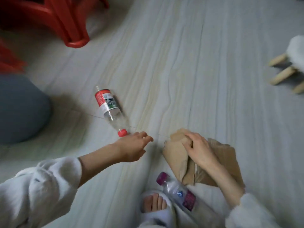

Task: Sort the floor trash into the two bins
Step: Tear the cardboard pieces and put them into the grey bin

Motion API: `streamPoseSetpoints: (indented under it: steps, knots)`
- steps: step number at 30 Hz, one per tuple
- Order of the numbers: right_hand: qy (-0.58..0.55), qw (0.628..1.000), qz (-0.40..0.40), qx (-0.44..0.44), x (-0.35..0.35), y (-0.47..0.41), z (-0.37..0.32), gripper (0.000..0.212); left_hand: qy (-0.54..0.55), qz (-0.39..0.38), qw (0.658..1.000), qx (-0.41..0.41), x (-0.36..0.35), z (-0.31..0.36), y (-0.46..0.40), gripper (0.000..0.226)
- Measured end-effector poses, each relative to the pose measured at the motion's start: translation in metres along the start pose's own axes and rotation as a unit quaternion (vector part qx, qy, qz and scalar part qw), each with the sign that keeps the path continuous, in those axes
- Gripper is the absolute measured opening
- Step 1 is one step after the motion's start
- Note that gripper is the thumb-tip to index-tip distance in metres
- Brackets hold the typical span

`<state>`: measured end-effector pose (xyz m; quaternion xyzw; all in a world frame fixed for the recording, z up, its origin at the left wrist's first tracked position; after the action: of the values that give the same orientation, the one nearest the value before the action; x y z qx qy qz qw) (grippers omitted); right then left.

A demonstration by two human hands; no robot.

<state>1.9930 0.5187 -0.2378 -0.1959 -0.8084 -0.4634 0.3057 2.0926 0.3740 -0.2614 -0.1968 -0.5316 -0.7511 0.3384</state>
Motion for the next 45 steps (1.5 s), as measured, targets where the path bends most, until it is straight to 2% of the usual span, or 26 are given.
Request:
streamPoseSetpoints:
  steps: [2, 4, 5, 6, 8, 9, 11, 13, 15, 16, 18, 20, 22, 23, 25, 26, 27, 29, 31, 34, 35, 36, 39, 42, 45]
  knots:
    - [-0.028, 0.998, 0.03, -0.038, -0.01, 0.009, 0.028, 0.053, -0.019, -0.037, 0.999, -0.016, -0.022, 0.013, -0.01, 0.054]
    - [-0.11, 0.986, 0.063, -0.106, -0.016, 0.012, 0.056, 0.067, 0.003, -0.055, 0.998, -0.018, -0.031, 0.018, -0.022, 0.056]
    - [-0.149, 0.977, 0.064, -0.137, -0.02, 0.011, 0.065, 0.066, 0.034, -0.057, 0.998, -0.015, -0.033, 0.017, -0.027, 0.056]
    - [-0.174, 0.972, 0.058, -0.147, -0.024, 0.006, 0.069, 0.056, 0.073, -0.054, 0.996, -0.012, -0.032, 0.016, -0.032, 0.057]
    - [-0.18, 0.976, 0.047, -0.115, -0.028, -0.004, 0.061, 0.018, 0.151, -0.024, 0.988, -0.008, -0.026, 0.012, -0.039, 0.059]
    - [-0.179, 0.979, 0.04, -0.094, -0.029, -0.008, 0.053, 0.014, 0.189, -0.005, 0.982, -0.004, -0.022, 0.009, -0.041, 0.063]
    - [-0.171, 0.984, 0.021, -0.049, -0.028, -0.017, 0.034, 0.016, 0.292, 0.028, 0.956, 0.012, -0.016, -0.003, -0.043, 0.073]
    - [-0.163, 0.987, 0.009, -0.007, -0.025, -0.024, 0.016, 0.014, 0.419, 0.038, 0.907, 0.031, -0.017, -0.015, -0.045, 0.082]
    - [-0.169, 0.985, -0.012, 0.017, -0.023, -0.028, 0.007, 0.018, 0.48, 0.05, 0.875, 0.049, -0.019, -0.023, -0.047, 0.069]
    - [-0.153, 0.988, -0.027, 0.021, -0.022, -0.029, 0.006, 0.024, 0.482, 0.06, 0.872, 0.058, -0.019, -0.026, -0.047, 0.05]
    - [-0.077, 0.994, -0.072, 0.014, -0.022, -0.029, 0.011, 0.043, 0.458, 0.089, 0.882, 0.07, -0.012, -0.029, -0.046, 0.015]
    - [0.03, 0.99, -0.135, -0.021, -0.022, -0.024, 0.027, 0.066, 0.437, 0.103, 0.89, 0.078, -0.008, -0.031, -0.046, 0.02]
    - [0.127, 0.964, -0.216, -0.093, -0.027, -0.017, 0.059, 0.078, 0.421, 0.105, 0.896, 0.092, -0.006, -0.035, -0.045, 0.015]
    - [0.161, 0.947, -0.249, -0.126, -0.03, -0.011, 0.074, 0.073, 0.416, 0.103, 0.898, 0.101, -0.007, -0.037, -0.045, 0.012]
    - [0.173, 0.932, -0.274, -0.164, -0.037, -0.005, 0.095, 0.036, 0.416, 0.098, 0.897, 0.11, -0.01, -0.043, -0.044, 0.011]
    - [0.164, 0.937, -0.26, -0.167, -0.038, -0.003, 0.099, 0.013, 0.416, 0.097, 0.897, 0.113, -0.012, -0.045, -0.043, 0.011]
    - [0.154, 0.947, -0.232, -0.163, -0.037, -0.004, 0.099, 0.007, 0.415, 0.099, 0.897, 0.116, -0.012, -0.047, -0.041, 0.011]
    - [0.134, 0.97, -0.152, -0.134, -0.027, -0.011, 0.089, 0.023, 0.417, 0.107, 0.895, 0.117, -0.01, -0.05, -0.036, 0.009]
    - [0.071, 0.992, -0.071, -0.078, -0.012, -0.019, 0.067, 0.023, 0.408, 0.1, 0.898, 0.132, -0.009, -0.057, -0.03, 0.008]
    - [-0.006, 0.998, -0.055, 0.008, -0.007, -0.031, 0.025, 0.01, 0.319, 0.061, 0.931, 0.167, -0.011, -0.07, -0.023, 0.007]
    - [-0.006, 0.997, -0.071, 0.026, -0.01, -0.034, 0.014, 0.018, 0.298, 0.05, 0.937, 0.176, -0.012, -0.074, -0.021, 0.007]
    - [0.001, 0.995, -0.093, 0.032, -0.013, -0.037, 0.009, 0.036, 0.286, 0.044, 0.94, 0.181, -0.012, -0.076, -0.019, 0.008]
    - [0.066, 0.988, -0.142, -0.006, -0.017, -0.04, 0.023, 0.082, 0.269, 0.041, 0.945, 0.18, -0.009, -0.074, -0.018, 0.025]
    - [0.077, 0.982, -0.159, -0.075, -0.021, -0.045, 0.06, 0.095, 0.212, 0.064, 0.961, 0.162, 0.008, -0.066, -0.021, 0.047]
    - [0.036, 0.982, -0.139, -0.125, -0.023, -0.053, 0.083, 0.108, 0.11, 0.076, 0.986, 0.098, 0.027, -0.044, -0.035, 0.073]
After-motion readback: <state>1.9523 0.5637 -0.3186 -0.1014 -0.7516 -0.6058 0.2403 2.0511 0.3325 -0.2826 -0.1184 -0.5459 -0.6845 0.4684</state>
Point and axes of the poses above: each hand's wrist, its own y-axis away from the middle knuckle, its own x-axis out of the back of the hand, z = x × y, the point moved 10 cm from there along -y, towards the middle knuckle, and after that the axes turned 14 degrees about -z, right-handed, at the moved point
